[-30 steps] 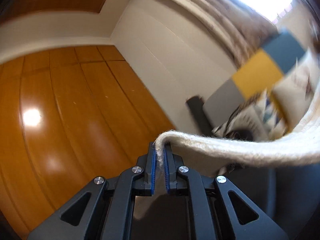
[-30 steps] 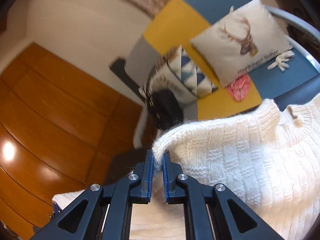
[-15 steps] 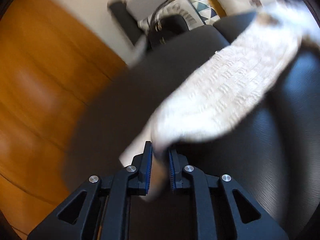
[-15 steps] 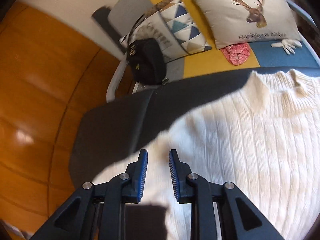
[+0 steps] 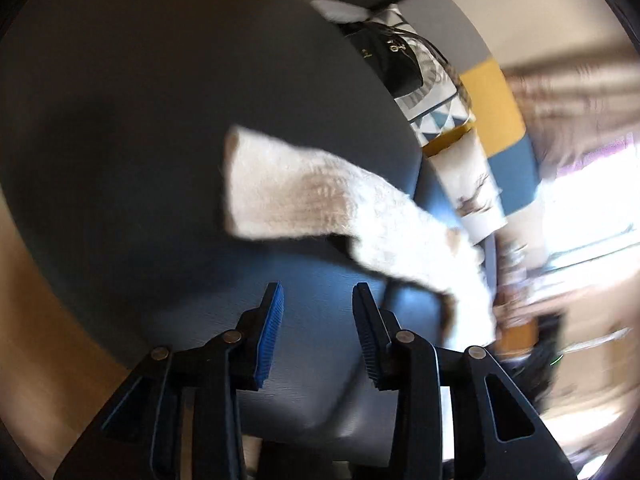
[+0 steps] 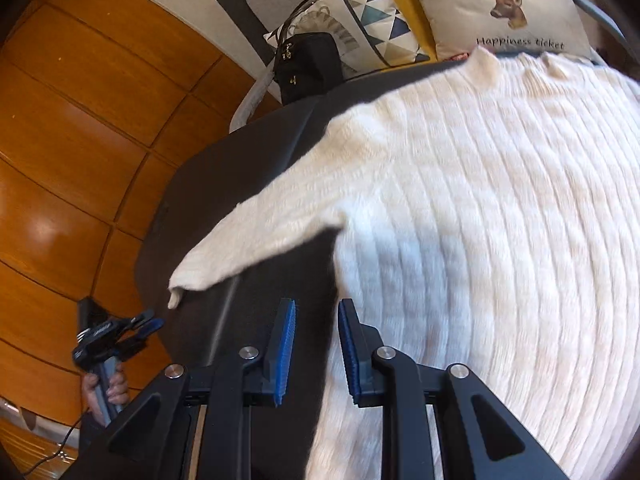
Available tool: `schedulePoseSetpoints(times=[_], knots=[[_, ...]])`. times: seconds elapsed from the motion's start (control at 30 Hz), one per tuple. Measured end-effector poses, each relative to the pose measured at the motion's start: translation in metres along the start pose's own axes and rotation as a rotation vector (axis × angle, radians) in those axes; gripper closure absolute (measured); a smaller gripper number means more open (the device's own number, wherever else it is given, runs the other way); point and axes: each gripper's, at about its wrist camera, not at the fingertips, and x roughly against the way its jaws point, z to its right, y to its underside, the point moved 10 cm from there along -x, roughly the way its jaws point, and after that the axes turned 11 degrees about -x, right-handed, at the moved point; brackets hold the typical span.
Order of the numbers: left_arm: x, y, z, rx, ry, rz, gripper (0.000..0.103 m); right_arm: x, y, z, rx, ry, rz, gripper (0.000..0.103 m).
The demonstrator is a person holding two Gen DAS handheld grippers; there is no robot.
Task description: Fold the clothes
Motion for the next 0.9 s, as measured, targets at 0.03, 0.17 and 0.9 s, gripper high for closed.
schedulePoseSetpoints(times=[0.03, 0.17, 0.9], knots=[[-0.005, -0.001, -0.001, 0.052, 0.031, 0.003, 0.064, 0.003, 0.004, 0.000, 0.004, 0.007, 0.005, 0.080], [-0.015, -0.005, -0.012, 0.193, 0.026, 0.057, 0.059, 0.011, 0.012, 0.003, 0.014, 0.033, 0.016, 0.080], [-0.003, -0.105, 0.000, -0.005, -0.451, 0.315, 0.097, 0.013, 0.037, 0.033, 0.052, 0.161, 0.029, 0.080]])
